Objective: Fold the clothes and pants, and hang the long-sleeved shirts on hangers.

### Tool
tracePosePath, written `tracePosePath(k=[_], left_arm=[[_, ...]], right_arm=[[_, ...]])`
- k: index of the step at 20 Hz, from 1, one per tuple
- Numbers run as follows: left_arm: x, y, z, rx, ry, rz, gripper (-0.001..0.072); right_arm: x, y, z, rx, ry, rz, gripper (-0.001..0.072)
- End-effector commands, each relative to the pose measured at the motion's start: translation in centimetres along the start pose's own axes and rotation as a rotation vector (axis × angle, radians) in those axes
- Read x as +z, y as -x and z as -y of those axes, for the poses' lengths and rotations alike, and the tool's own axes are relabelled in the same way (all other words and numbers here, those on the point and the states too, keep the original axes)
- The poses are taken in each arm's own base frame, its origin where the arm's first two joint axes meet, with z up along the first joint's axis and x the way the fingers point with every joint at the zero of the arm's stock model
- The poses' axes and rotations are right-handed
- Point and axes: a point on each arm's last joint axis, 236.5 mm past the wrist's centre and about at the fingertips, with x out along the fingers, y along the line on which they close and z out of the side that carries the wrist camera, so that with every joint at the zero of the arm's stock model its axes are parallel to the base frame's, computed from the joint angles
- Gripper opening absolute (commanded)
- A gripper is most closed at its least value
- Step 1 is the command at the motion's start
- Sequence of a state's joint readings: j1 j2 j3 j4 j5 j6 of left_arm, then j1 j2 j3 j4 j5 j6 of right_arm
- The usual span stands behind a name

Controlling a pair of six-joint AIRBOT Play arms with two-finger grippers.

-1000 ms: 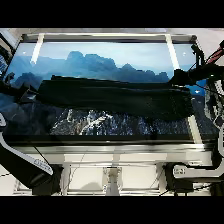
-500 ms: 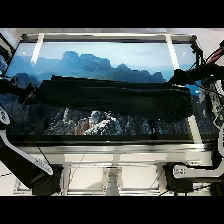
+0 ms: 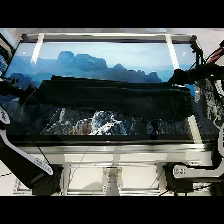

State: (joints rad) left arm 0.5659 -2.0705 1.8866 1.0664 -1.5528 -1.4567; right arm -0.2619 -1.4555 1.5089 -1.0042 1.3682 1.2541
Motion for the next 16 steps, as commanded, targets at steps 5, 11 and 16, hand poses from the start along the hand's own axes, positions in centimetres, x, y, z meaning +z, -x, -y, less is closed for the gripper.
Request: tracePosePath(k=[5, 11, 16], left_arm=[[-0.2, -2.8, 3.8, -0.160, -0.046, -0.050, 0.0575], [-1.0, -4.4, 6.4, -0.154, -0.130, -0.081, 0.0179], [-1.0, -1.4, 8.5, -0.146, -0.179, -0.019, 0.0025]], right_arm=[[0.1, 0.0, -0.3, 0.010, -0.001, 0.004, 0.0028], [0.3, 0.0, -0.2, 0.007, -0.001, 0.011, 0.0028], [0.2, 0.0, -0.2, 0.008, -0.001, 0.007, 0.0028]])
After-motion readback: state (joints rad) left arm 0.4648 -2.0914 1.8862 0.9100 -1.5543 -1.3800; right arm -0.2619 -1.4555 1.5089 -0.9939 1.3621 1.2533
